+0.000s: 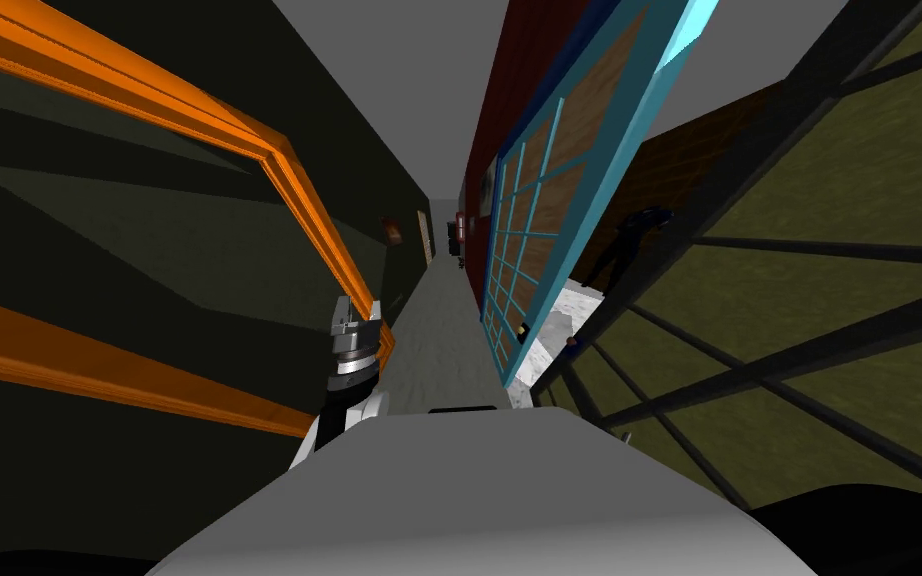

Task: Push the door open

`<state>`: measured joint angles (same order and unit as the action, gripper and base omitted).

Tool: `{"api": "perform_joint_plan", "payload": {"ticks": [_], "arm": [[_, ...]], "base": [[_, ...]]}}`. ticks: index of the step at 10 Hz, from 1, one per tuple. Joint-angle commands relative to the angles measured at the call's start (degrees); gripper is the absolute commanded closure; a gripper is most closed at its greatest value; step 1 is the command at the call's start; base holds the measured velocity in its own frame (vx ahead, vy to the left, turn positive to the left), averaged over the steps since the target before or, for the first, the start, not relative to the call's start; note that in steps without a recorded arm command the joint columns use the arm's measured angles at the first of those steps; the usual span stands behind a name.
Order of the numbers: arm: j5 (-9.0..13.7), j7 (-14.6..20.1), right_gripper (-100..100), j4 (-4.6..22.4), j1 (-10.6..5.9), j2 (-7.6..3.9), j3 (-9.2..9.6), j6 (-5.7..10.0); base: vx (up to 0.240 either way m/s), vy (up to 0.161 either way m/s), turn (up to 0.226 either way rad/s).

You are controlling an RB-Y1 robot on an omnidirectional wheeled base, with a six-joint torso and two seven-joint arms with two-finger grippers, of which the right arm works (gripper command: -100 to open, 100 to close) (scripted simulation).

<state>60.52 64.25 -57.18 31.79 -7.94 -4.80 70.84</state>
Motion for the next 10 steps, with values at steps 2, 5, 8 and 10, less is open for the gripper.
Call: {"api": "perform_joint_plan", "payload": {"ticks": [2,5,8,10], "arm": [[-0.51,-0.15,-100,0.60,-0.77,-0.48,-1.02,-0.11],[-1.41,-0.25,-100,2.10,-1.98,-0.78,-2.55,-0.33],[-2.57,-0.36,-100,4.01,-3.57,-1.13,-4.47,-0.62],[-3.45,-0.45,-100,5.45,-4.80,-1.36,-5.90,-0.84]], "base": [[0.037,-0.186,-0.037],[0.044,-0.184,-0.078],[0.038,-0.178,-0.116],[0.034,-0.176,-0.140]]}}
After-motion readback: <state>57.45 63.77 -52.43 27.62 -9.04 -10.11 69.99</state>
